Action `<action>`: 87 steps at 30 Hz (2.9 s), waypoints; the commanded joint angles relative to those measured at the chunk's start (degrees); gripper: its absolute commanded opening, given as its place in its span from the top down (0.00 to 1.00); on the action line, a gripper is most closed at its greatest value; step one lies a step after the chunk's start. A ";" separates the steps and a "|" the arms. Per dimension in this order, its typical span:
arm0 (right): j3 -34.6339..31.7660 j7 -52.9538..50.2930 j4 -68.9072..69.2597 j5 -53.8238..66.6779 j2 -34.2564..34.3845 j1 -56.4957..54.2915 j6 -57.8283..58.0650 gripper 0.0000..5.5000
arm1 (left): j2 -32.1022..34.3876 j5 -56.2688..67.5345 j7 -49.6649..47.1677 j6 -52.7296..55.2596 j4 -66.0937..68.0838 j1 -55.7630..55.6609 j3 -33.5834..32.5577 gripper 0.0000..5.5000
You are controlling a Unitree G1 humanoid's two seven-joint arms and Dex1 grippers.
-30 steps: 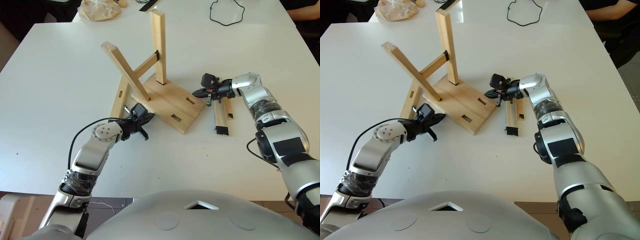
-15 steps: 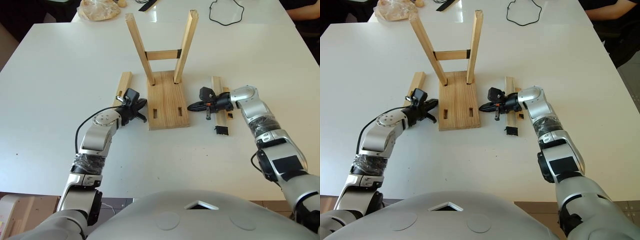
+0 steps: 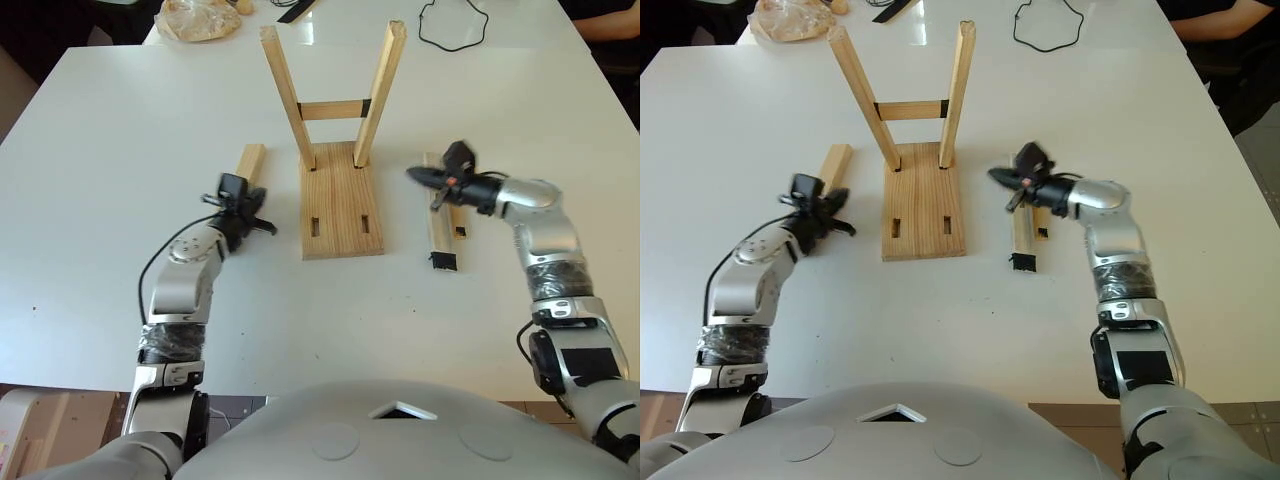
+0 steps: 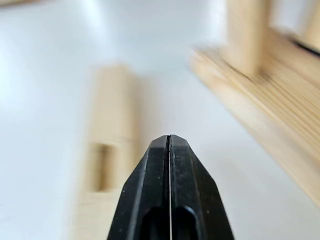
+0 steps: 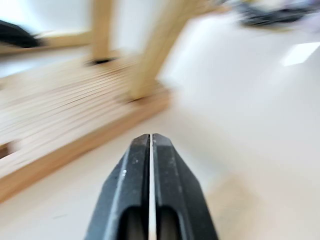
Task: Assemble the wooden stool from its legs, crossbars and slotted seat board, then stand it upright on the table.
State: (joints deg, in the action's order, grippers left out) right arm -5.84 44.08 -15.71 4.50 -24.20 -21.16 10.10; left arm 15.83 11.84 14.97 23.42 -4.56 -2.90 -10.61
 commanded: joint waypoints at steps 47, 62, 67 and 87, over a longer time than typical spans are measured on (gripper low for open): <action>4.44 -17.25 24.13 1.89 3.10 26.39 17.57 0.51 | -13.20 -2.02 -14.77 -12.41 1.30 9.75 -2.51 1.00; 6.08 -16.32 10.68 -1.05 -2.59 17.60 10.65 0.51 | -13.07 -1.92 -14.95 -11.45 1.14 9.84 -2.41 1.00; 4.75 -14.76 7.70 -0.08 -3.72 13.32 7.86 0.51 | -13.35 -1.93 -15.12 -11.80 1.55 9.56 -2.41 1.00; 4.18 -24.09 31.29 3.24 3.07 30.16 24.94 0.51 | -13.28 -2.01 -14.90 -10.83 -0.74 12.15 -2.23 1.00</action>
State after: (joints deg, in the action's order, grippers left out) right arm -2.10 20.42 15.07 7.44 -21.75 8.26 33.33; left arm 2.60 9.79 0.13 10.40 -6.98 8.34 -13.13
